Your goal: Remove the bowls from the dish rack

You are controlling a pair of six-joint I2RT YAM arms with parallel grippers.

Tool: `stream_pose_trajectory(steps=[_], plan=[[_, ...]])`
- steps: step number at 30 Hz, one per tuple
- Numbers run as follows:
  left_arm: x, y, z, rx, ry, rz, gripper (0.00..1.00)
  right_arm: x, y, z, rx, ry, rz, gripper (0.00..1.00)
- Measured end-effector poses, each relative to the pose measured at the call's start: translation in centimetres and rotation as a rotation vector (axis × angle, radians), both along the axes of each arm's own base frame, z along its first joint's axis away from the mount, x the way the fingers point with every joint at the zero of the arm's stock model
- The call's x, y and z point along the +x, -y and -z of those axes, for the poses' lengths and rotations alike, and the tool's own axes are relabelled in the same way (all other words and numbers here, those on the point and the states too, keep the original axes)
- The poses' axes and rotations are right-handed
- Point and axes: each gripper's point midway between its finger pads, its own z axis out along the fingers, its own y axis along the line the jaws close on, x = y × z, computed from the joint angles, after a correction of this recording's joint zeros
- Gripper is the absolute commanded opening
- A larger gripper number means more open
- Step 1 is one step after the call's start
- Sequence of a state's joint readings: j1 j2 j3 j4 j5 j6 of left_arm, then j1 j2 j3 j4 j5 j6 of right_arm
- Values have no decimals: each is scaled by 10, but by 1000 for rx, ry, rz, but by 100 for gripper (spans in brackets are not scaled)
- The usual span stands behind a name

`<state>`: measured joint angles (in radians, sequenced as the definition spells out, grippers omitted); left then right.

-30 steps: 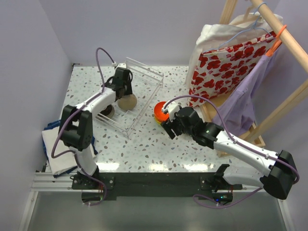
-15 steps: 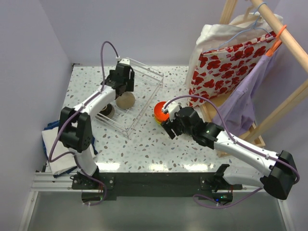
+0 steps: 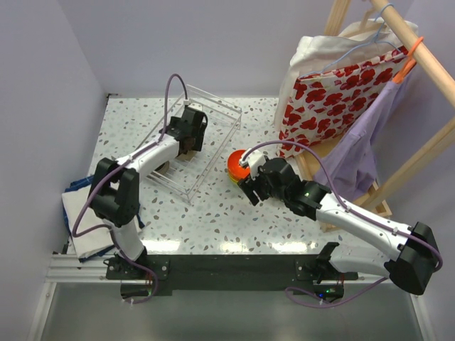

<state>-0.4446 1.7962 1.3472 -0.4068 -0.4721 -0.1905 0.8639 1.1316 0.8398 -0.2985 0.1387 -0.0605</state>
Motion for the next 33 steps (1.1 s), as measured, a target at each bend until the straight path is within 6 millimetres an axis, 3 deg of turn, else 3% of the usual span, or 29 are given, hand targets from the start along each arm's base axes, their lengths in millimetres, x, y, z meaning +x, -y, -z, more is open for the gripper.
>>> stream_pose_trajectory(steps=[7, 16, 25, 33], plan=[[21, -20, -4, 65, 30, -64, 68, -2, 2, 7, -12, -10, 0, 73], [43, -39, -14, 171, 60, -69, 78, -2, 2, 7, -12, -10, 0, 73], [47, -35, -23, 322, 66, 69, 98, -2, 2, 7, -11, -11, -1, 73], [33, -5, -19, 463, 35, 195, 100, -3, 1, 7, -9, -14, -6, 73]])
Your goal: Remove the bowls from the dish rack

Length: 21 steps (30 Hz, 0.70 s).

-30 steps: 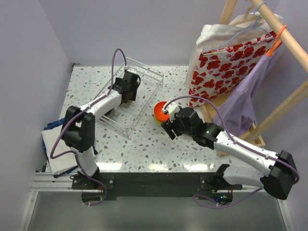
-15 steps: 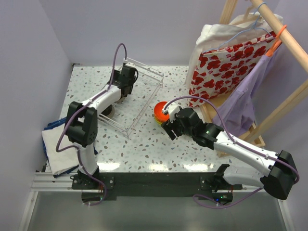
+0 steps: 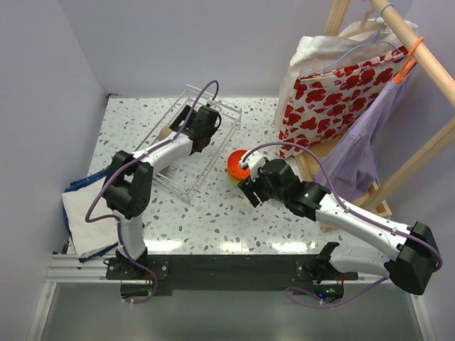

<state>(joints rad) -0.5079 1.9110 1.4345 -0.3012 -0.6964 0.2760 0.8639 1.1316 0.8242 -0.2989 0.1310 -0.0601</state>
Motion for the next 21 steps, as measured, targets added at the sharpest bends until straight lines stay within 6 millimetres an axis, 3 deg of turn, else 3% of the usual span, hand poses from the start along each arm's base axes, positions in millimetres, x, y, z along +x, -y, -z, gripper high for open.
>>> stream_pose_trajectory(steps=[11, 21], plan=[[11, 1, 20, 64, -20, -66, 100, 0, 0, 0, 0, 0, 0, 73], [5, -12, 34, 124, -37, -148, 100, -2, 2, 6, -11, -10, 1, 73]])
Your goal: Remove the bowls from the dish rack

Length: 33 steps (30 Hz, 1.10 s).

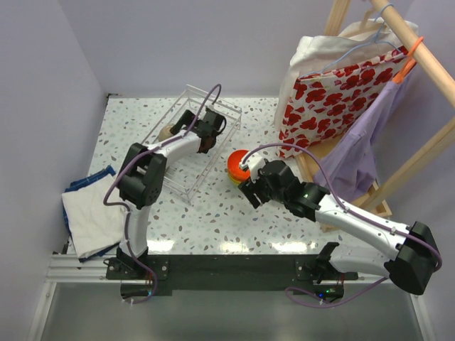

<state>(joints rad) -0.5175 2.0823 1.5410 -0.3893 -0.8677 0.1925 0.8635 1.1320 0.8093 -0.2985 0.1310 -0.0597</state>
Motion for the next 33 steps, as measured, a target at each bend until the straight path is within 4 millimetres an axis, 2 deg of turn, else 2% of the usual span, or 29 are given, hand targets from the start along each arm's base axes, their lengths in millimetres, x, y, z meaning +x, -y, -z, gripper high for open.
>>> stream_pose_trajectory(steps=[14, 20, 24, 33], plan=[[2, -7, 8, 80, 1, -25, 98, 0, 0, 0, -1, 0, 0, 73], [2, -8, 7, 102, 9, -33, 89, 0, 0, 1, -1, -2, -1, 74], [2, -7, 7, 119, 7, -28, 77, -1, 0, 1, 0, -4, -4, 74], [2, -5, 3, 147, 13, -21, 67, -3, -2, 2, 7, -11, -15, 74]])
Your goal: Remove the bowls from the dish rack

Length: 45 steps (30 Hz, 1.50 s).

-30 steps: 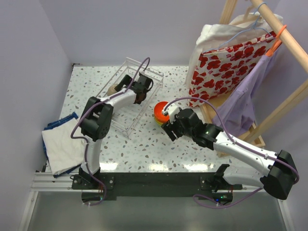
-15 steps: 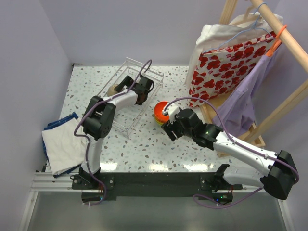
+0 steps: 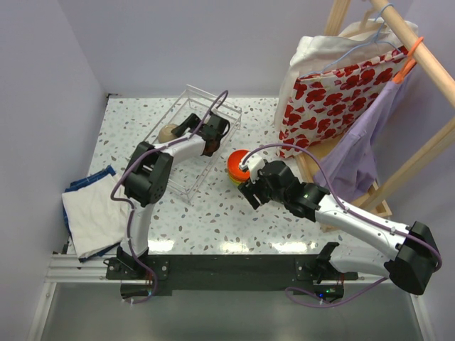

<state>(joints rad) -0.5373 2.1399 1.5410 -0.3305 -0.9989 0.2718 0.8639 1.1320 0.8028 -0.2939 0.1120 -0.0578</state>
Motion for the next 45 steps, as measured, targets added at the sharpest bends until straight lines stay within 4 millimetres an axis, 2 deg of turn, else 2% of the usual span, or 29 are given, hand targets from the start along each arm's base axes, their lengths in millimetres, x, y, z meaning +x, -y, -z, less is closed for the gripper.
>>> stream_pose_trajectory(steps=[4, 9, 17, 24, 32, 37, 41, 45], plan=[[0, 0, -4, -7, 7, 2, 65, 0, -1, -1, 5, 0, 2, 73], [1, 1, -19, -29, 41, 3, 61, 0, -1, -1, 9, -2, 1, 74], [0, 6, -48, -123, 104, 17, 46, -1, -10, -5, 48, 4, -26, 74], [-5, 23, -50, -295, 88, 46, 40, -2, -22, -10, 116, 14, -59, 77], [-11, 42, -56, -557, 71, 49, 33, 5, -44, -33, 254, 76, -110, 79], [-11, 34, -81, -749, 121, 19, 26, 19, -59, -48, 361, 102, -137, 79], [-17, 23, -105, -894, 182, 5, 22, 33, -72, -48, 422, 92, -152, 80], [-29, 17, -121, -1029, 228, 9, 22, 46, -94, -50, 457, 87, -191, 80]])
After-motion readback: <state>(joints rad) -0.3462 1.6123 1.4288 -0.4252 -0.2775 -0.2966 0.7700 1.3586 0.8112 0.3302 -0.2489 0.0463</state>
